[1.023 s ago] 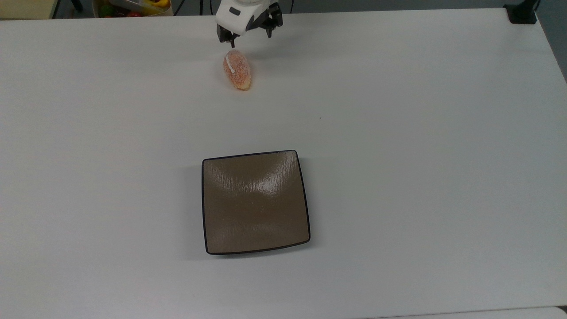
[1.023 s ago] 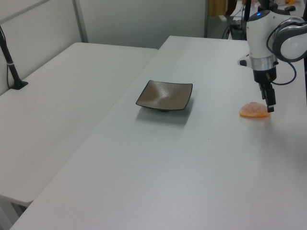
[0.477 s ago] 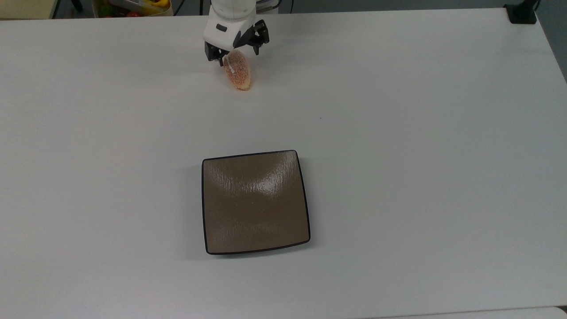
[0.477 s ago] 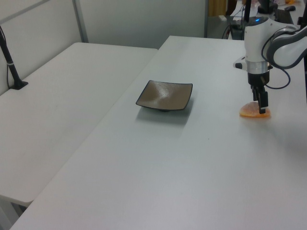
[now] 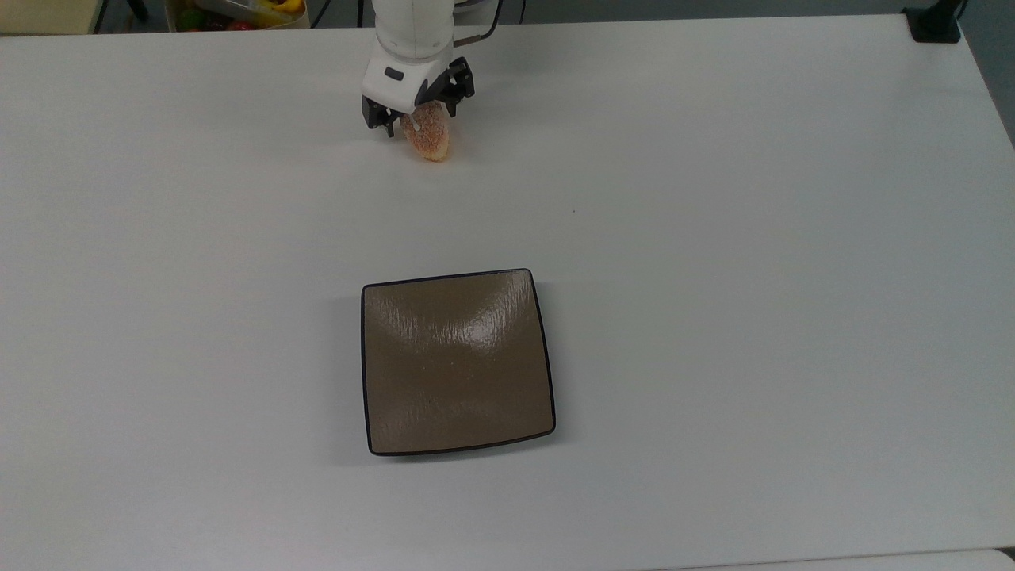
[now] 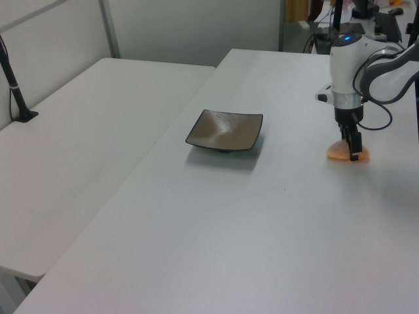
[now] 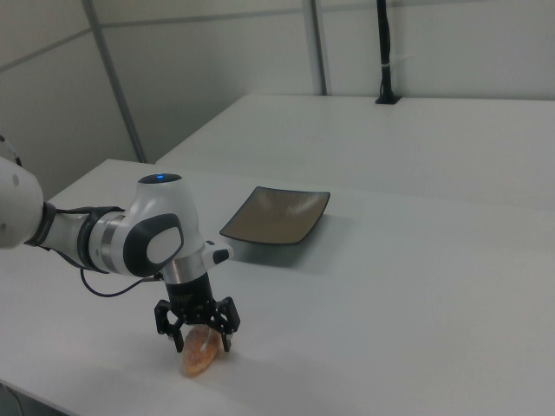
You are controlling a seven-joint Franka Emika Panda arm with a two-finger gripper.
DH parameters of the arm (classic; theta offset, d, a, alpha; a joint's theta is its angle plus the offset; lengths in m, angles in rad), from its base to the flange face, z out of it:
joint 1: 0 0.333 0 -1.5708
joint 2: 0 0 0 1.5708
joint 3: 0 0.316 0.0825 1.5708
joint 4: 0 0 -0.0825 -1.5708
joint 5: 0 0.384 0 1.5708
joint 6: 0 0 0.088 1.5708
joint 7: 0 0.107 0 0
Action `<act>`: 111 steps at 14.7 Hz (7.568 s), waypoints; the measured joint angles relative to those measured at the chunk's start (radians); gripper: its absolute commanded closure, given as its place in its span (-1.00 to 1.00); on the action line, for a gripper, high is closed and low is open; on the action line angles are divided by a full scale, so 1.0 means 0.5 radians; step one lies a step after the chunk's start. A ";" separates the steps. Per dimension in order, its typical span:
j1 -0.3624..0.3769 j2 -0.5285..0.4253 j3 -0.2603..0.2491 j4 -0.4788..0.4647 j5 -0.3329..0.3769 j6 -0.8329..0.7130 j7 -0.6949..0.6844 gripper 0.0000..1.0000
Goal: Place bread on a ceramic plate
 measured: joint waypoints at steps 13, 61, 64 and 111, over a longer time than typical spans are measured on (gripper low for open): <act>-0.002 0.016 0.000 0.003 -0.004 0.002 -0.002 0.96; 0.126 1.337 0.008 1.835 0.056 0.690 0.191 -0.09; 0.126 1.366 0.002 1.859 0.056 0.701 0.199 -0.73; 0.183 -0.148 -0.016 1.430 0.240 -1.044 0.759 -1.00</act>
